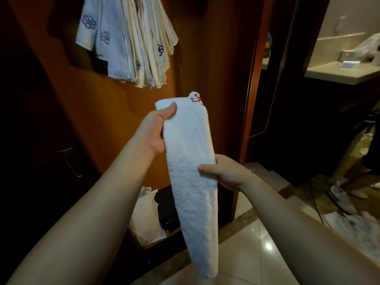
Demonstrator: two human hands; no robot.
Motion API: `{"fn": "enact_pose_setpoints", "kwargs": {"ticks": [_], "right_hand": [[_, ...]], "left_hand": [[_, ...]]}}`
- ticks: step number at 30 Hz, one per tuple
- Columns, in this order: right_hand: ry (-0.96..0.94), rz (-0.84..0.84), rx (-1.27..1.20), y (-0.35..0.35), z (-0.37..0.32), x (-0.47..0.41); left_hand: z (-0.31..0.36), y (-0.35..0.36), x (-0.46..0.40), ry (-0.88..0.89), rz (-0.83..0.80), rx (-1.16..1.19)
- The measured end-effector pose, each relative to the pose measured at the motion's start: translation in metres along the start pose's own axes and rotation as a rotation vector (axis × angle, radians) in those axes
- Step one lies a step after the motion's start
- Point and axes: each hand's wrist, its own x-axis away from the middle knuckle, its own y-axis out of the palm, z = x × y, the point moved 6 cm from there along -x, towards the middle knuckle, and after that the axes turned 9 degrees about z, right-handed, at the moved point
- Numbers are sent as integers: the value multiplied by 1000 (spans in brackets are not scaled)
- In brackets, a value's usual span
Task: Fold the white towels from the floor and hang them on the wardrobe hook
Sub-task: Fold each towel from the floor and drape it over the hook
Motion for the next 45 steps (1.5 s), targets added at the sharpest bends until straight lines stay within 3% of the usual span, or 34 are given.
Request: {"fn": "enact_pose_setpoints", "kwargs": {"ticks": [9, 15, 17, 24, 27, 32, 35, 40, 45], "right_hand": [[123, -145, 18, 5, -3, 8], [226, -206, -499, 4, -9, 6], [228, -256, -572, 7, -11, 8], [238, -281, -589, 6, -19, 16], [231, -367, -622, 9, -22, 21], [280, -344, -477, 6, -5, 27], [245, -348, -418, 7, -14, 25], [155, -383, -518, 11, -47, 22], [84, -242, -606, 5, -75, 11]], "left_hand": [[39, 4, -18, 50, 88, -7], [46, 8, -36, 4, 163, -7], [45, 10, -43, 0, 191, -33], [37, 10, -61, -53, 217, -82], [33, 9, -66, -54, 226, -93], [31, 4, -73, -60, 267, -77], [24, 1, -77, -78, 235, -65], [2, -2, -81, -156, 77, -109], [-35, -16, -79, -350, 10, -63]]}}
